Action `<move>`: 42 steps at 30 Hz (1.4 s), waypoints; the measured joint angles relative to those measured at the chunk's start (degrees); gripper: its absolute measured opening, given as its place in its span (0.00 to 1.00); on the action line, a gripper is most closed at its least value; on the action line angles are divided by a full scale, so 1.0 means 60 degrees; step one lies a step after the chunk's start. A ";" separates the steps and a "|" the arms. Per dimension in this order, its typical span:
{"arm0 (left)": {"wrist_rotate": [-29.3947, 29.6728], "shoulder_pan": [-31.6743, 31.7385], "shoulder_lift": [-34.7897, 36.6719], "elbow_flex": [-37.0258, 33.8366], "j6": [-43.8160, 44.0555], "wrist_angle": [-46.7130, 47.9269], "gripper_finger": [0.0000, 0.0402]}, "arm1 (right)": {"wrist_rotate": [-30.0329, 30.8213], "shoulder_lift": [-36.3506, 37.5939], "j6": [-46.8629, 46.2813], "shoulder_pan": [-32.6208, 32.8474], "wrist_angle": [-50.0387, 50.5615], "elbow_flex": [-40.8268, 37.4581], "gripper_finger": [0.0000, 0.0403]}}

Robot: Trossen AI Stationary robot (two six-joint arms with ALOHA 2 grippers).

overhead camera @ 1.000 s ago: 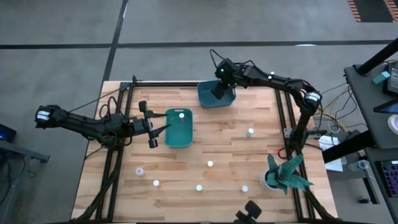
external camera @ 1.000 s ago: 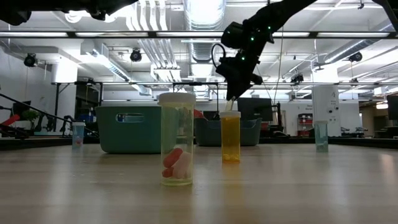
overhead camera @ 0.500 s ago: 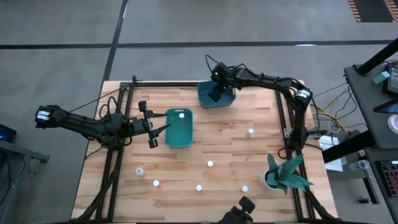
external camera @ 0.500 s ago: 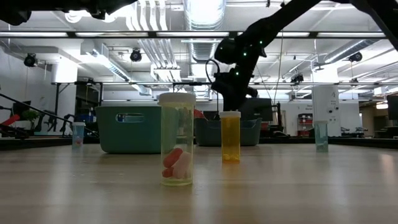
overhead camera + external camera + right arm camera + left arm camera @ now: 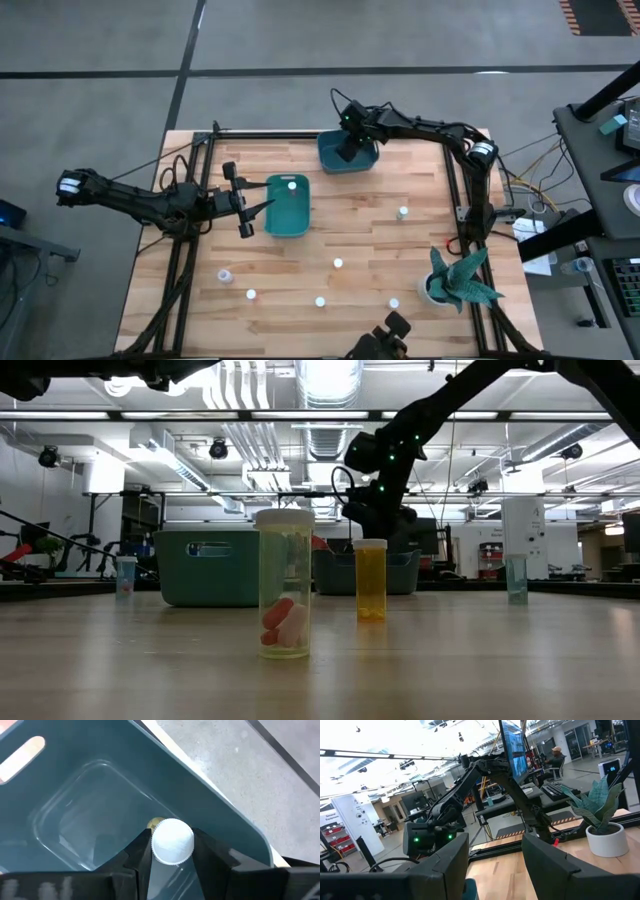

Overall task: Pick and place medicine bottles into bin by pill shape (circle, oval)
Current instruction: Put the top yellow tablet pill bottle into the blue bin

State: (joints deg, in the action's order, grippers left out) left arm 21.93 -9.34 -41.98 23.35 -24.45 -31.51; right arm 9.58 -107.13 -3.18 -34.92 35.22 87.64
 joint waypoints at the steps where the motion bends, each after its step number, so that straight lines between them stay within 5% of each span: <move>1: 0.0000 0.0000 0.0000 0.0000 0.0000 0.0000 0.42 | 0.0000 0.0000 0.0000 0.0000 0.0000 0.0000 0.29; 42: 0.0000 -0.0001 0.0000 -0.0011 -0.0004 -0.0007 0.42 | 0.0168 0.0015 -0.0466 0.0004 -0.0517 -0.0572 0.31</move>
State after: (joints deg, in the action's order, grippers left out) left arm 21.93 -9.35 -41.98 23.29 -24.47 -31.55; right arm 10.59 -107.04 -5.98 -34.89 32.12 84.21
